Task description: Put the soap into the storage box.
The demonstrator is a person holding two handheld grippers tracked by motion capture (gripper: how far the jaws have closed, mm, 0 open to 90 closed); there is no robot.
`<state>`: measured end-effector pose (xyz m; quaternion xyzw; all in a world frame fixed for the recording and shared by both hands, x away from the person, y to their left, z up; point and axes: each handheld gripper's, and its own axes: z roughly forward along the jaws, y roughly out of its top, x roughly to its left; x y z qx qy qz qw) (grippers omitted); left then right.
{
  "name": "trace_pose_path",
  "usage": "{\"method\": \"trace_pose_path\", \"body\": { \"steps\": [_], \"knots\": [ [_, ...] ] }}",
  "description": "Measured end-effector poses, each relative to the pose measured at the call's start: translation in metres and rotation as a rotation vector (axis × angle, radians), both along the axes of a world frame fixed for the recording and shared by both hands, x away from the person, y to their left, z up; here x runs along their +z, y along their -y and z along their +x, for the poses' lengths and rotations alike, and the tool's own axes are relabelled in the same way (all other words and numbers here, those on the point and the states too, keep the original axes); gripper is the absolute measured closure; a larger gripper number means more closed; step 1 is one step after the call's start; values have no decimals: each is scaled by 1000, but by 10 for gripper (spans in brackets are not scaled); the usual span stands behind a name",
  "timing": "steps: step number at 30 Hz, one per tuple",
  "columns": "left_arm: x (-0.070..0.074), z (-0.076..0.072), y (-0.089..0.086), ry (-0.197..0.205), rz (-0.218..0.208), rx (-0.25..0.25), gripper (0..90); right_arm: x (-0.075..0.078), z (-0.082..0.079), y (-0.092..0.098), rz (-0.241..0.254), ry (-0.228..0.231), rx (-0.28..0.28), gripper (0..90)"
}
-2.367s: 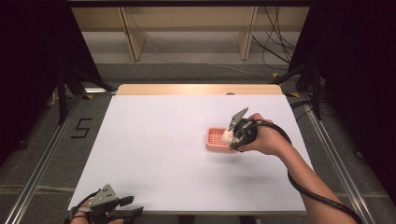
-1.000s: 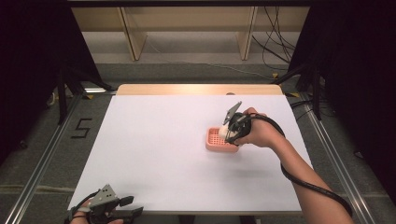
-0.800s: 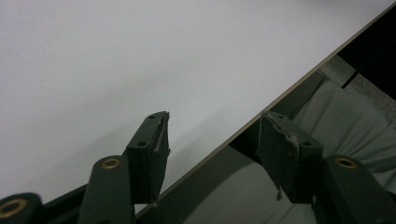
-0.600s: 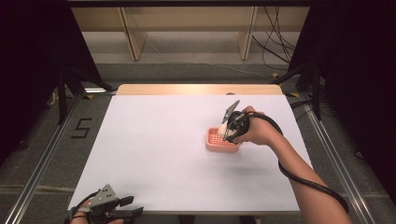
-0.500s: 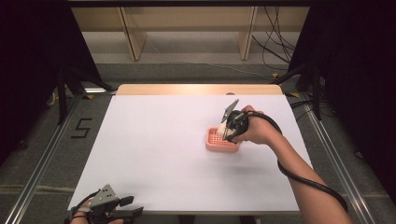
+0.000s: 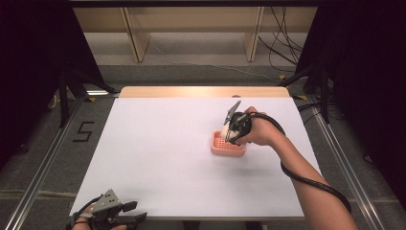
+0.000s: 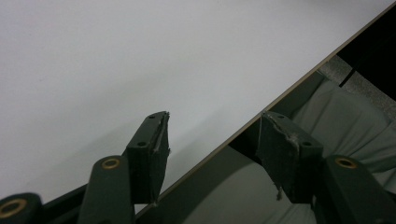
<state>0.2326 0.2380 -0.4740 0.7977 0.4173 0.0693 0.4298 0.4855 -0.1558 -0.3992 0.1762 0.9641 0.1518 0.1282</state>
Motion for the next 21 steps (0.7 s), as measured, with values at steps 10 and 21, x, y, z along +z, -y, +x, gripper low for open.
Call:
{"method": "trace_pose_path", "body": {
  "steps": [10,21],
  "knots": [
    [0,0,0,4,0,7,426,0,4,-4,-6,-13,13,506],
    [0,0,0,0,1,-2,426,-5,7,-11,-38,-20,33,505]
  ]
}}
